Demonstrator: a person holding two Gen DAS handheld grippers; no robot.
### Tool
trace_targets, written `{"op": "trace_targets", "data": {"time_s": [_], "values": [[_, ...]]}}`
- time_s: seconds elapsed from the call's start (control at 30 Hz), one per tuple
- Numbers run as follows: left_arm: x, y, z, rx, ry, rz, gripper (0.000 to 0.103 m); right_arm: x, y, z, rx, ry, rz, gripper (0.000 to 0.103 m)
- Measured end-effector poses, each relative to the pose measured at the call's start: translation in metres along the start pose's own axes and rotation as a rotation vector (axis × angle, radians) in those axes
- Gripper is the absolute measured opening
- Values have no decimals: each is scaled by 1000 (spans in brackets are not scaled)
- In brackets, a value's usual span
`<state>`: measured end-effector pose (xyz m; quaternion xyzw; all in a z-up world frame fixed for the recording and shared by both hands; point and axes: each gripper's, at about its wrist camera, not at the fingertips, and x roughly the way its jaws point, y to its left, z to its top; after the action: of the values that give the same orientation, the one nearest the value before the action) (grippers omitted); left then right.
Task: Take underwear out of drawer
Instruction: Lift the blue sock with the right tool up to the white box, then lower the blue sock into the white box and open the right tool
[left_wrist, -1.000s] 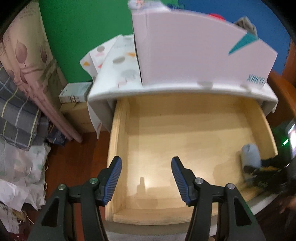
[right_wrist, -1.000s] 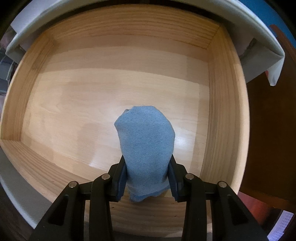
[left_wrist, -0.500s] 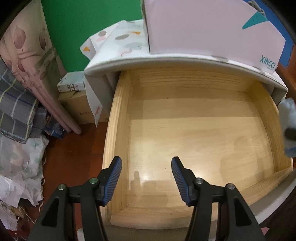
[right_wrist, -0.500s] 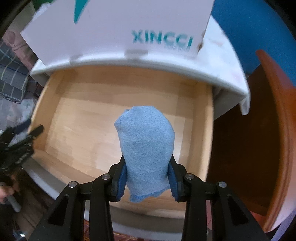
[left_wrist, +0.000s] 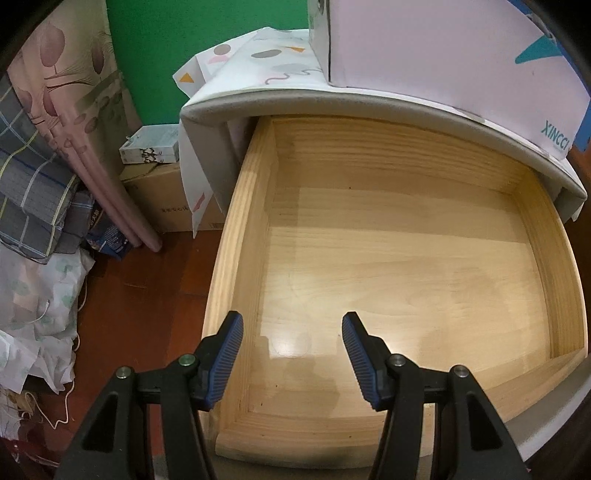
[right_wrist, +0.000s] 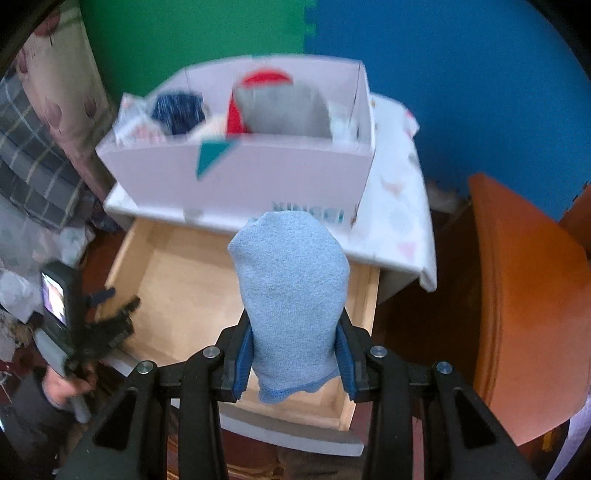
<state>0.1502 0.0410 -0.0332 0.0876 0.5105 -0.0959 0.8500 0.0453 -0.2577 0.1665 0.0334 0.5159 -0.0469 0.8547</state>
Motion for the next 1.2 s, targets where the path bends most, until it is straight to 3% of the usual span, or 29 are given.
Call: {"op": "trace_targets", "data": {"time_s": [0.23, 0.43, 0.87, 1.07, 1.2], "values": [[0, 0, 1, 1, -9, 1, 57, -32, 9, 47, -25, -88, -18, 36], [-2, -1, -1, 1, -12, 0, 57, -32, 17, 85, -38, -110, -35, 36], [-2, -1, 0, -3, -17, -4, 57, 5, 33, 167, -40, -105, -77, 36], [-2, -2, 0, -7, -20, -5, 57, 18, 50, 191, -40, -118, -16, 36], [-2, -1, 0, -10, -21, -8, 57, 38, 69, 198, -66, -78, 20, 36]]}}
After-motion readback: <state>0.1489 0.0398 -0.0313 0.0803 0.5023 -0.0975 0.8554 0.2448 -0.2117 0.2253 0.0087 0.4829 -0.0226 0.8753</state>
